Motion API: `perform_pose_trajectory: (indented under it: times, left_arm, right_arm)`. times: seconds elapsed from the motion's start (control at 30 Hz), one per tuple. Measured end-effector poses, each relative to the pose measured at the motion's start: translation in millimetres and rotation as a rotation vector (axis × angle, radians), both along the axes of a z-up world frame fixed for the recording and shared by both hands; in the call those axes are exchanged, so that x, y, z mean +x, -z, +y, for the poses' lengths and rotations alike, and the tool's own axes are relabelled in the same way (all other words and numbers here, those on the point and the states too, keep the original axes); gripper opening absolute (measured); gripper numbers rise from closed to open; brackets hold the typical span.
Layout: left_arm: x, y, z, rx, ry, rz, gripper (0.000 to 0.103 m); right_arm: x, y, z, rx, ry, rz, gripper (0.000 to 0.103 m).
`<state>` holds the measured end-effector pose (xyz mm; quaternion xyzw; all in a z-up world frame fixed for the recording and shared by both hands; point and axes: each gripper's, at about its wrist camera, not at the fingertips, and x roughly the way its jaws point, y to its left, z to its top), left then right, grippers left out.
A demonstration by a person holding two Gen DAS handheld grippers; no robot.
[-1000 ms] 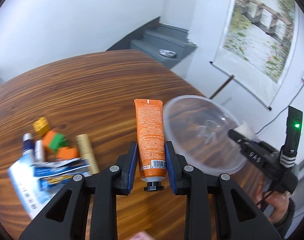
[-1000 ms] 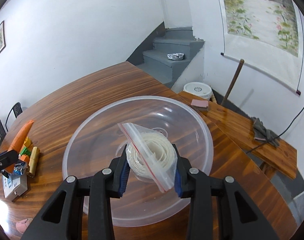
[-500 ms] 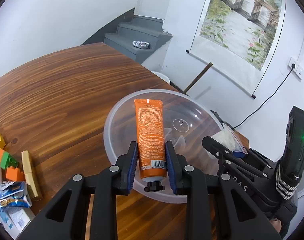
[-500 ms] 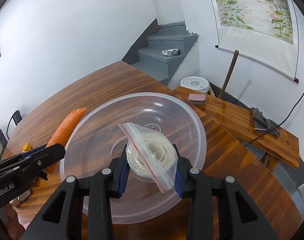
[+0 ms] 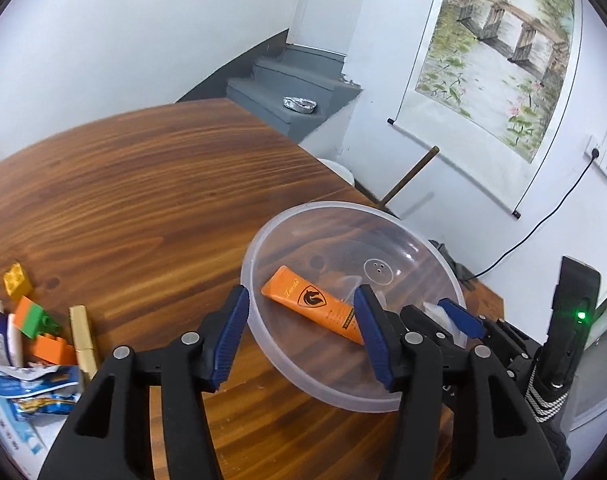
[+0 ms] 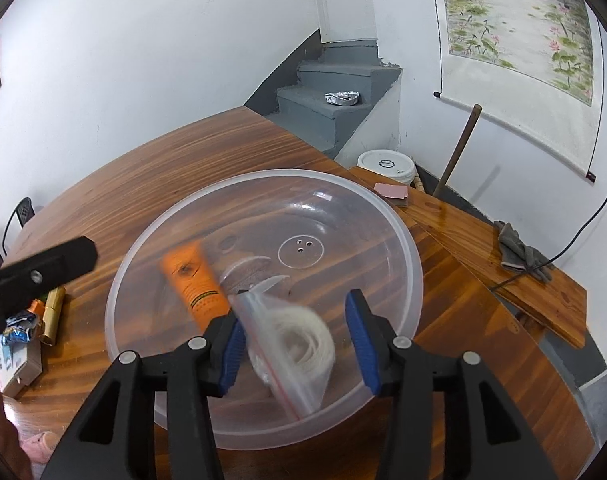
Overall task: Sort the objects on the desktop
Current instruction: 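Open the left tool to drop the tube while the right tool releases the bag into the bowl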
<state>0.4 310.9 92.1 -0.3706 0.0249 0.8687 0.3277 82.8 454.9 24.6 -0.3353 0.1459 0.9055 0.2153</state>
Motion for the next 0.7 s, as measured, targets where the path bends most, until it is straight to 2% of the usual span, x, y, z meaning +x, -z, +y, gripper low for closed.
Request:
perform_pose_trajectory:
  times: [0.13,0.23,0.27,0.5,0.7]
  left_arm:
    - [5.5,-5.5,-3.9,-0.028,-0.001,0.019,0.058]
    - [10.6,-7.8,-8.9,-0.038,-0.008,0.032,0.058]
    - [11.3,-8.2,-11.4,-0.04,-0.011,0.03,0.058]
    - [12.0,-8.7,-39.0,-0.043,-0.064,0.011,0.058]
    - [6.9,-9.4,-84.6,-0.038,-0.138,0.013,0.058]
  right_arm:
    - [-4.6,3.5,-1.7,0.01,-0.014,-0.033,0.057]
    - [-8.4,3.9,-7.0,0.025,-0.046,-0.05,0.075]
    - [-9.7,4.8,-9.4,0.033,-0.054,-0.061,0.078]
    - [-9.7,6.1,-11.8,0.052,-0.06,-0.083,0.078]
    - [0.7,5.7,-13.8,0.034,-0.083,-0.067,0.078]
